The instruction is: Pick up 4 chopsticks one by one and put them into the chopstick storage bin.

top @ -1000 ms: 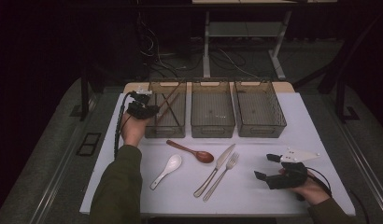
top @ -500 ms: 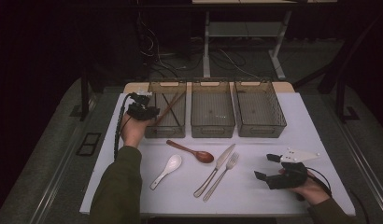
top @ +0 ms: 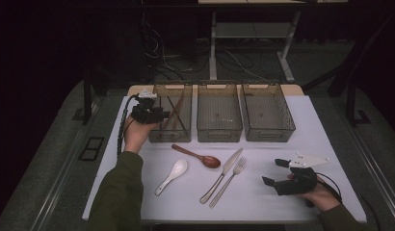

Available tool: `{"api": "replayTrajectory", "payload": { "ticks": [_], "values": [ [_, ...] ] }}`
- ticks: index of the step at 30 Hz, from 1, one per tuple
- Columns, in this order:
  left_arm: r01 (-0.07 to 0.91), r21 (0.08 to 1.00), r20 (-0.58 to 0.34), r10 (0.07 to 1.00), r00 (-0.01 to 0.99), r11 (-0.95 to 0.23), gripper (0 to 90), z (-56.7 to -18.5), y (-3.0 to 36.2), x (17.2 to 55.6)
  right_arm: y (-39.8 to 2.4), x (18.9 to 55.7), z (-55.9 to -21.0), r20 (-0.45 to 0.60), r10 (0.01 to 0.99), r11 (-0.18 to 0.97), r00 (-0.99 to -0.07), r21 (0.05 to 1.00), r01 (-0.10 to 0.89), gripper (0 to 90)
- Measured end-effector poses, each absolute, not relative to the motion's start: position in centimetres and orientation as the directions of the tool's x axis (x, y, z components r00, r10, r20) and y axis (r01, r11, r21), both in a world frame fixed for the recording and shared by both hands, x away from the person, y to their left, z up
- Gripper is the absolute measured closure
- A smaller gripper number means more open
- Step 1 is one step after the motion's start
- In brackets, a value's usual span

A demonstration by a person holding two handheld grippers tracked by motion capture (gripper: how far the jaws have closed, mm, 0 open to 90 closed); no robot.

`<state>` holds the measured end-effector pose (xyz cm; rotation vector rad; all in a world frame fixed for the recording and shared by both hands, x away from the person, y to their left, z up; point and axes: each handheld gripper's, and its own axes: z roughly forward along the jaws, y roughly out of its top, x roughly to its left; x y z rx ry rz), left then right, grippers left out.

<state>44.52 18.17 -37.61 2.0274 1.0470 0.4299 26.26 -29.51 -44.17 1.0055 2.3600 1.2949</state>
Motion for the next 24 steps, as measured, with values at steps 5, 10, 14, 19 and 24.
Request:
{"api": "replayTrajectory", "payload": {
  "ticks": [5, 10, 14, 19, 24],
  "values": [
    [0.487, 0.800, -0.051, 0.769, 0.637, -0.350, 54.1, -36.8, 17.9, 43.9, -29.5, 26.3, -44.2, 0.094, 0.683, 0.361, -0.724, 0.818, 0.448, 14.6],
    [0.463, 0.808, -0.048, 0.742, 0.669, -0.365, 49.1, -36.3, 17.4, 43.2, -29.5, 26.3, -44.2, 0.095, 0.685, 0.360, -0.723, 0.818, 0.449, 14.6],
    [0.444, 0.806, -0.045, 0.708, 0.705, -0.391, 45.7, -35.8, 16.8, 42.4, -29.5, 26.3, -44.2, 0.092, 0.686, 0.363, -0.722, 0.817, 0.449, 14.6],
    [0.424, 0.818, -0.057, 0.678, 0.733, -0.390, 42.4, -35.2, 16.2, 41.3, -29.4, 26.3, -44.3, 0.094, 0.695, 0.362, -0.713, 0.810, 0.461, 14.6],
    [0.404, 0.827, -0.066, 0.646, 0.760, -0.391, 38.6, -34.7, 15.8, 40.2, -29.5, 26.4, -44.2, 0.095, 0.707, 0.360, -0.700, 0.804, 0.473, 14.6]
  ]
}}
